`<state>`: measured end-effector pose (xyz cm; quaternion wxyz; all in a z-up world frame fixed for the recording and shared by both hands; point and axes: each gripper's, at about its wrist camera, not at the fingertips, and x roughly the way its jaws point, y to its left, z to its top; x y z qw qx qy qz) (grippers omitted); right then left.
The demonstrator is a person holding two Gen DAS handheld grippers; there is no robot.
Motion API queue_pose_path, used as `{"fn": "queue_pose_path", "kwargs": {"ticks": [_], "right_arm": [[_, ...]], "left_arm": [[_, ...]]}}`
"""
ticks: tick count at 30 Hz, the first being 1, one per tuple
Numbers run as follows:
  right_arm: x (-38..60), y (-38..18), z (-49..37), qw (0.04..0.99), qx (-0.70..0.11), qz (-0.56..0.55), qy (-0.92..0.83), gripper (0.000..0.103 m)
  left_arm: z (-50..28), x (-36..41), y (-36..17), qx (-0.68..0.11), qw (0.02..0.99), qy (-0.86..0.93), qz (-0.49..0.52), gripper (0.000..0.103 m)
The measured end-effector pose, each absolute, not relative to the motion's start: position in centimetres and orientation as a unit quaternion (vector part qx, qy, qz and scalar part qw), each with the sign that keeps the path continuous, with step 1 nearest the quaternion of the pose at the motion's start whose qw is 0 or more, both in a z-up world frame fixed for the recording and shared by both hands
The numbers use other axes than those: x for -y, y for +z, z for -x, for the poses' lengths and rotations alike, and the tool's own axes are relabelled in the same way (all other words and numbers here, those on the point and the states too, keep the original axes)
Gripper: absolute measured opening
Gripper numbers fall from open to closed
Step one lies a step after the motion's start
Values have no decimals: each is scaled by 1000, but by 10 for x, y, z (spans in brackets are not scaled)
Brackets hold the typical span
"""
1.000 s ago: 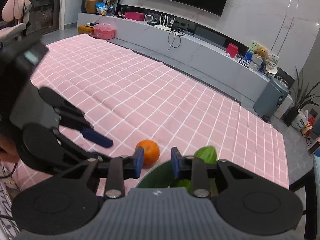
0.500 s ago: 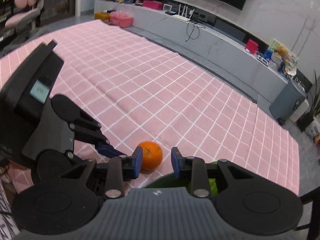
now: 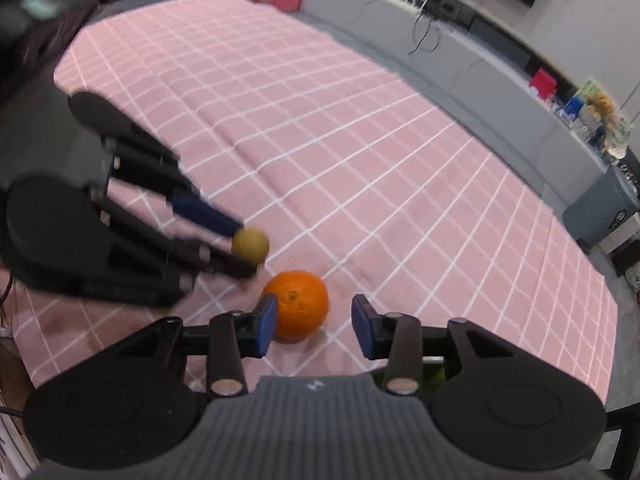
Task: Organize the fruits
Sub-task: 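Grasp the last kiwi with the left tool while the right tool grasps the orange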
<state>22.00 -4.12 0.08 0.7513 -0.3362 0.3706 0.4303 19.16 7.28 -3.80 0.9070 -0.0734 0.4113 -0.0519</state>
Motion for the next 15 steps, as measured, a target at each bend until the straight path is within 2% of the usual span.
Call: {"fn": "queue_pose_path", "kwargs": {"ticks": [4,15], "right_arm": [[29,-2,-215,730,-373,361,443,46],[12,-15,-226,727,-415,370,402,46]], "left_arm": [[-194,-85,-34,-406,909,-33,83,29],[-194,-88,-32,-412,908,-33,69,29]]}}
